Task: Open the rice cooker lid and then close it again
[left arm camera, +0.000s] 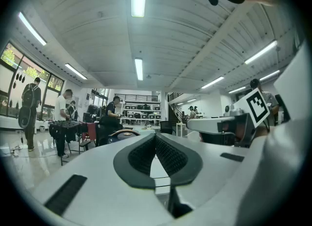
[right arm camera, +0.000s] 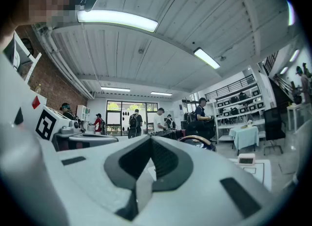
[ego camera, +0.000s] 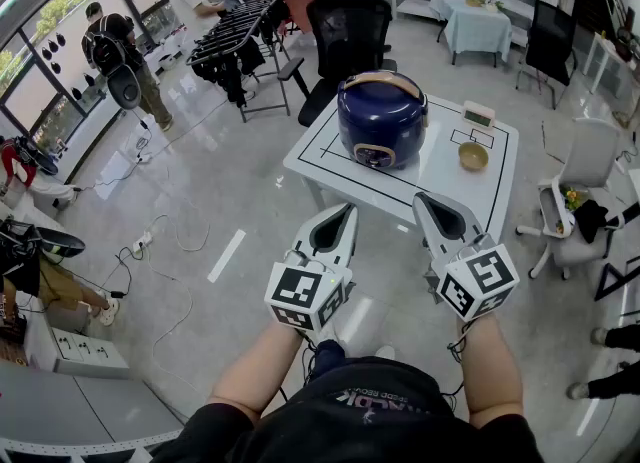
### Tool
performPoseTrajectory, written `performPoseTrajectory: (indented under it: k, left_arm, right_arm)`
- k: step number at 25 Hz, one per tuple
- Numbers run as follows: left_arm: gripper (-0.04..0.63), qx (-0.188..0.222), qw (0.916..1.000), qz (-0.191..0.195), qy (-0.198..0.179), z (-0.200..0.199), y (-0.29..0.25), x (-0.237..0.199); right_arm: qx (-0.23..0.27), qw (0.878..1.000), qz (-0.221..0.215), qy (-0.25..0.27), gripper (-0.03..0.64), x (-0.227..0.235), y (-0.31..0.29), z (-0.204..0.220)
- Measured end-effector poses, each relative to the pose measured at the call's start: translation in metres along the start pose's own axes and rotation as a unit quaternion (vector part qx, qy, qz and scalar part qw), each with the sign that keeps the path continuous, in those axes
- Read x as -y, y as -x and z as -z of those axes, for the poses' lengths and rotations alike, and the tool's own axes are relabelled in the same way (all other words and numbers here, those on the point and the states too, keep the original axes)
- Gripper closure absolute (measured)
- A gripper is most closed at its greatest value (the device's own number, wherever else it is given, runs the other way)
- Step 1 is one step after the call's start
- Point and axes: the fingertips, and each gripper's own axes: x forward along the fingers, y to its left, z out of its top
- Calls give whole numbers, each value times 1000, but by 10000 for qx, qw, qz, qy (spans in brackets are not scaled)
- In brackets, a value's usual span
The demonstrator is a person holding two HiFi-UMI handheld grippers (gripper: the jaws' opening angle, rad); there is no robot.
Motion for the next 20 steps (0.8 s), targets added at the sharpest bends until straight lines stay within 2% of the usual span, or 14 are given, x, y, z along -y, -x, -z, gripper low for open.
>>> performPoseTrajectory:
  k: [11,20]
  left_arm:
    - [592,60,9999,-58,60,1,-2,-3]
    - [580,105,9997,-105,177,3,-5,-26]
  right_arm:
    - [23,9999,-65,-126,615,2,-3,3]
    - [101,9997,-165,-116,615,-4,-24,3]
